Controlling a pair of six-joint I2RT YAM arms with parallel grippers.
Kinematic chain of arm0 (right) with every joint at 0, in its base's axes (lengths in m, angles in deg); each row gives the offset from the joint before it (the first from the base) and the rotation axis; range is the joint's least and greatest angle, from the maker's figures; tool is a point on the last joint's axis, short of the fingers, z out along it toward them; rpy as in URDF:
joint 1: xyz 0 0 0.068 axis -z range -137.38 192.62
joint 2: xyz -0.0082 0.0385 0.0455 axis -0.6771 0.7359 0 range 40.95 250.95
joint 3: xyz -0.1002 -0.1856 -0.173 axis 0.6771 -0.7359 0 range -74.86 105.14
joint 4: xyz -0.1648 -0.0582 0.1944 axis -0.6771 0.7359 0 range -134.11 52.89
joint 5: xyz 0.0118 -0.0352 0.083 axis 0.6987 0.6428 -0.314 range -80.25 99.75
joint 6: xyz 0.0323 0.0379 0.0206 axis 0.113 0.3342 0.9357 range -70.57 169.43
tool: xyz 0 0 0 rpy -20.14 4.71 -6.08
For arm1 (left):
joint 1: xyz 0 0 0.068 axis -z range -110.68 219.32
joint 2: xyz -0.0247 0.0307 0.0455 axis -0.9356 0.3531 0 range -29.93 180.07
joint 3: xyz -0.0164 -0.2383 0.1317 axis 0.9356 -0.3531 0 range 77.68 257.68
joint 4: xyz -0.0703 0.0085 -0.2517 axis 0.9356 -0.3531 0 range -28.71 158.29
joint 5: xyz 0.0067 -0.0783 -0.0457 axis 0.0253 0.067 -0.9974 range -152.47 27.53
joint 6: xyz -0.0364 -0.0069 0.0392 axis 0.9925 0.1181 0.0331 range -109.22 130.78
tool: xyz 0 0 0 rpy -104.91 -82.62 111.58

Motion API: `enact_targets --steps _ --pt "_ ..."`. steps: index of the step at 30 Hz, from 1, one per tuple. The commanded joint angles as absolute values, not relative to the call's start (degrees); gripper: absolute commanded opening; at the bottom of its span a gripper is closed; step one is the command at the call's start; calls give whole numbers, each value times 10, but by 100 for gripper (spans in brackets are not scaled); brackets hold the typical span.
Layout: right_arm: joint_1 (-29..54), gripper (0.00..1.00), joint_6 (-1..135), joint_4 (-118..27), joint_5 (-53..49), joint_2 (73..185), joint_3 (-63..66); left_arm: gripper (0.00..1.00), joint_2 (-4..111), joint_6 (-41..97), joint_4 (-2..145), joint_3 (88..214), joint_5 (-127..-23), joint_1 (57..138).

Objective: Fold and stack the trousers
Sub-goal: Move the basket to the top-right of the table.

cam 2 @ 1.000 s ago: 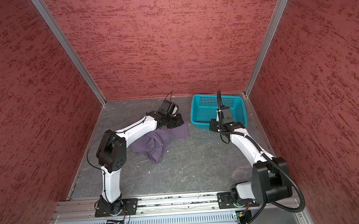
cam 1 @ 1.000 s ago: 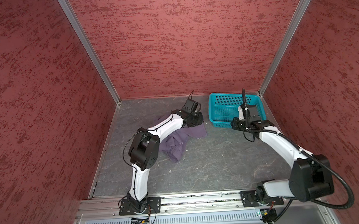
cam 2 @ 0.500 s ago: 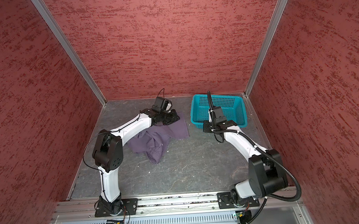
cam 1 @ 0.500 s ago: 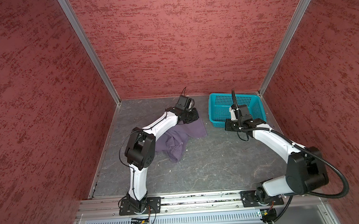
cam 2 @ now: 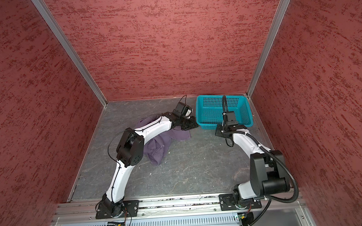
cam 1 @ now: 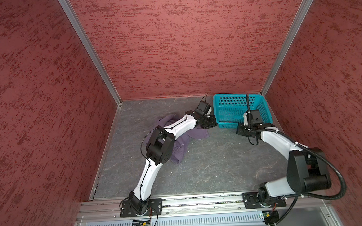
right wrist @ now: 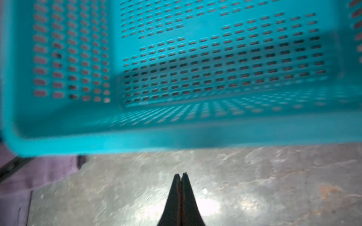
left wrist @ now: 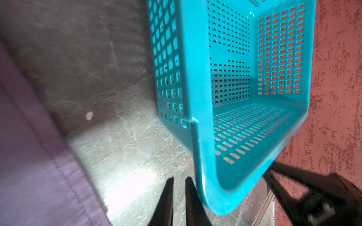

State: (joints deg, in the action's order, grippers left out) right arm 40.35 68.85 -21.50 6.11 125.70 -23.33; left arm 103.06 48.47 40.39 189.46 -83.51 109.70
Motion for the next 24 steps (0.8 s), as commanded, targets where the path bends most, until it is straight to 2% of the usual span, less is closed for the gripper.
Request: enact_targets --steps 1,10,19,24 --pt "418 2 717 -264 60 1280 -212 16 1053 482 395 1949 -843 1098" --pt "458 3 739 -292 74 1362 -147 18 1143 497 346 2117 -857 1096" --pt "538 4 760 -309 60 1417 -117 20 1155 512 356 2124 -858 1084" --pt "553 4 762 -298 61 1457 -66 20 1156 516 357 2122 -861 1078"
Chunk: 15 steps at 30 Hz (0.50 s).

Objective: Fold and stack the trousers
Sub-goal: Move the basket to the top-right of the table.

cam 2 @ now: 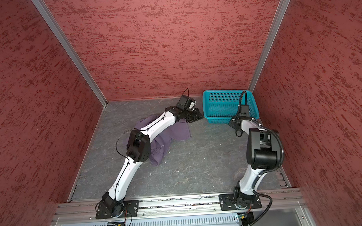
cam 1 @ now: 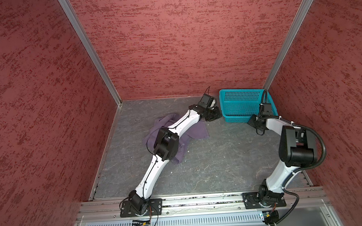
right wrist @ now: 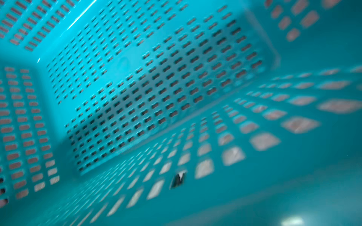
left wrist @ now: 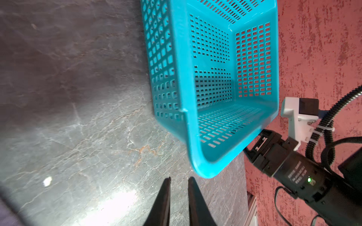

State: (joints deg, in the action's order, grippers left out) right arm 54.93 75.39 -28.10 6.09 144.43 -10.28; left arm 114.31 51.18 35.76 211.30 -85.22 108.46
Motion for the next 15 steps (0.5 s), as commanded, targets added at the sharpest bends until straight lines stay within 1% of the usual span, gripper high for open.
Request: enact_targets --steps 1,7,15 --pt "556 5 763 -296 62 1466 -55 20 1157 518 359 2121 -862 1079" --pt "563 6 763 -282 54 1506 9 20 1146 527 371 2099 -864 1076" --pt "565 12 761 -277 52 1517 26 21 1064 531 407 1993 -848 1059"
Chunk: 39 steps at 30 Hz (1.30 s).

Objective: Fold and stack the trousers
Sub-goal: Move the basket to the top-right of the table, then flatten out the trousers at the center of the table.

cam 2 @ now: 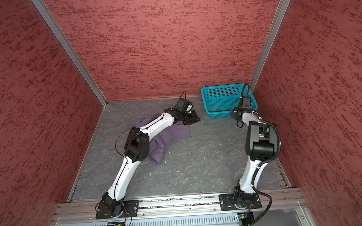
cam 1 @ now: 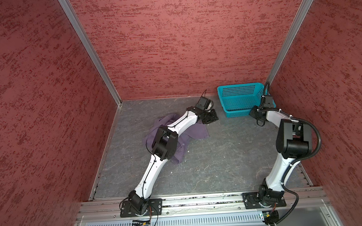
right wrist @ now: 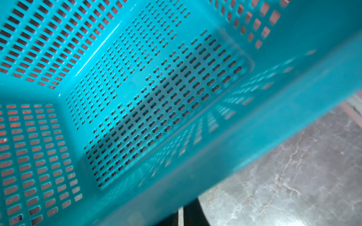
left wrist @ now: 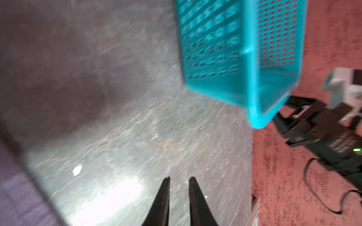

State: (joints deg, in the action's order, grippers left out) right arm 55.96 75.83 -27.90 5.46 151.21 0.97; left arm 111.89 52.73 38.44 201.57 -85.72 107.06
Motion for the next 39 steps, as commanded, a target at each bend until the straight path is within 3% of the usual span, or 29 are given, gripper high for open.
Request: enact_targets --steps 1,5,8,11,14,17,23,25,26,27,37,39 --pt "565 12 761 -277 52 1517 25 21 1052 531 410 1979 -846 1057" --pt "566 12 774 -289 22 1513 18 23 980 532 431 1897 -830 1050" --pt "564 18 788 -320 -22 1507 0 27 906 533 447 1814 -810 1048" --pt "551 27 797 -344 -61 1502 -16 40 821 535 459 1721 -784 1043" --pt "516 32 795 -354 -60 1483 -46 46 740 527 439 1648 -755 1035" --pt "471 36 794 -381 -53 1442 -105 59 664 512 404 1581 -714 1030" --pt "331 52 754 -426 -26 1354 -214 78 528 507 360 1455 -651 1027" --pt "287 65 751 -447 -24 1324 -245 95 487 507 347 1416 -642 1028" --pt "272 96 750 -456 -20 1311 -255 100 472 508 339 1401 -638 1029" --pt "246 99 750 -469 -13 1294 -267 99 457 510 329 1385 -631 1029" --pt "66 98 730 -487 3 1292 -237 99 305 587 351 1210 -610 1055" --pt "49 92 740 -509 -31 1315 -228 100 293 610 366 1183 -600 1076"
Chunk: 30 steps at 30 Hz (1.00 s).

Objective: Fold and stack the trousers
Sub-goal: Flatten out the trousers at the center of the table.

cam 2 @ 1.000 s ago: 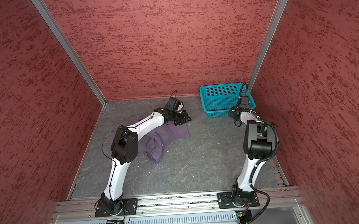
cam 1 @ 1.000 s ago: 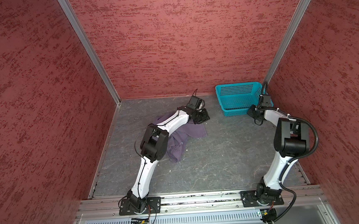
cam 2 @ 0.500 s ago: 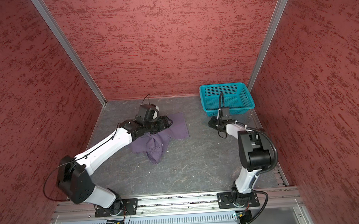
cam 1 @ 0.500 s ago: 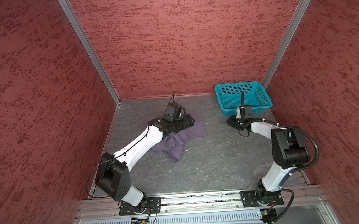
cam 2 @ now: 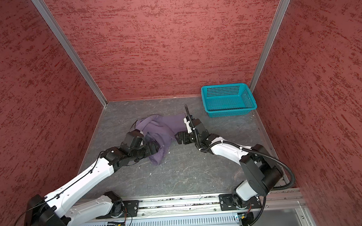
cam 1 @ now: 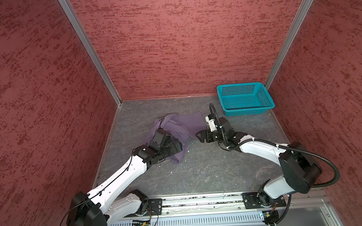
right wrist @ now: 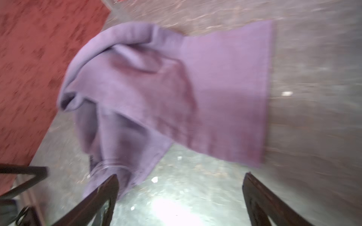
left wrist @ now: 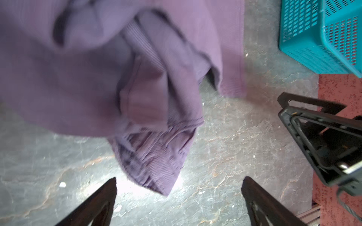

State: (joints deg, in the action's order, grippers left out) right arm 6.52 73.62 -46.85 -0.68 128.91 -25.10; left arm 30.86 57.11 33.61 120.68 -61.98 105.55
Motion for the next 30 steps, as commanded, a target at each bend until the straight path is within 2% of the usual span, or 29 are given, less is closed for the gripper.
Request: enact_targets --steps 1,4,7,10,13,18,19,20,21,22,26,30 --pt "42 89 744 -517 -42 1326 -222 100 293 618 371 1174 -599 1085" --pt "15 85 747 -516 -50 1360 -192 100 303 639 390 1155 -586 1117" --pt "4 75 756 -527 -68 1379 -179 99 338 640 411 1153 -577 1137" --pt "4 65 763 -525 -74 1372 -182 79 389 637 433 1159 -579 1138" --pt "4 65 751 -496 -46 1338 -193 62 430 623 445 1175 -575 1131" --pt "5 65 722 -447 26 1254 -240 18 480 569 416 1248 -569 1101" --pt "5 65 719 -439 39 1237 -250 6 486 556 399 1273 -569 1094" --pt "5 70 718 -431 52 1215 -260 0 490 537 380 1302 -568 1089" --pt "5 80 717 -426 62 1199 -268 0 489 519 364 1332 -564 1086" --pt "5 97 716 -422 74 1181 -279 0 487 499 341 1372 -556 1082" --pt "5 99 714 -420 141 1117 -310 0 469 424 249 1546 -522 1081" --pt "6 99 694 -428 190 1084 -302 0 422 385 208 1665 -521 1069"
